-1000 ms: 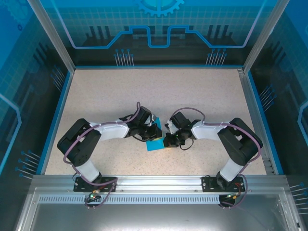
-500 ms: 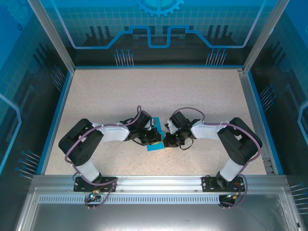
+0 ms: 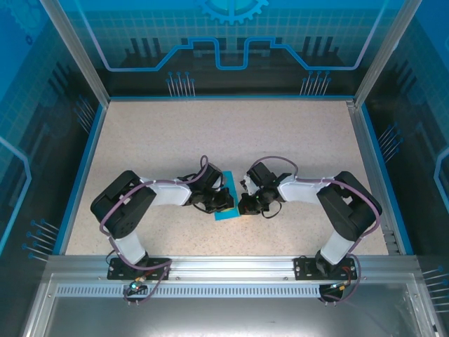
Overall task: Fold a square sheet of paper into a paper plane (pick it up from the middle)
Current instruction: Fold the triangle a second time at the center of the table.
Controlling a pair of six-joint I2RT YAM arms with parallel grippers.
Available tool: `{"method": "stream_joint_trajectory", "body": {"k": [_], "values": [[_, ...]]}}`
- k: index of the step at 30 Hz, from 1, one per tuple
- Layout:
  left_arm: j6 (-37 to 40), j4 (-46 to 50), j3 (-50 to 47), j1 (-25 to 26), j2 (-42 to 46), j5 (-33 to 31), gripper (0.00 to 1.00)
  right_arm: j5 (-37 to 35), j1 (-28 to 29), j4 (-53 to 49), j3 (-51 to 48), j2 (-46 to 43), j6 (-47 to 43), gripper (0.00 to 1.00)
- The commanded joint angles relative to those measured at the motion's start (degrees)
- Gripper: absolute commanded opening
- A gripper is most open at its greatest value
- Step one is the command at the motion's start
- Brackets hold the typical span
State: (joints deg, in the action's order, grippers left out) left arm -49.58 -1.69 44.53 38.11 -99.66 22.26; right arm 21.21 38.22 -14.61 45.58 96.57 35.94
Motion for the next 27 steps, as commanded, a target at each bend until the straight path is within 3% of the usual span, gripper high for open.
{"method": "stream_joint_trajectory", "body": {"k": [1, 11, 27], "values": [[0.36, 3.85, 1.33, 0.32, -0.58, -4.1, 0.08, -6.04, 0.34, -8.19, -0.66, 2.75, -0.17, 0.07], [0.63, 6.03, 1.46, -0.36, -0.05, -6.0, 0.08, -10.09, 1.94, -11.98, 1.28, 5.6, -0.24, 0.07], [1.73, 6.62, -0.09, -6.91, 1.26, -6.36, 0.07, -14.72, 3.7, -15.54, 2.84, 8.81, 0.24, 0.07]]}}
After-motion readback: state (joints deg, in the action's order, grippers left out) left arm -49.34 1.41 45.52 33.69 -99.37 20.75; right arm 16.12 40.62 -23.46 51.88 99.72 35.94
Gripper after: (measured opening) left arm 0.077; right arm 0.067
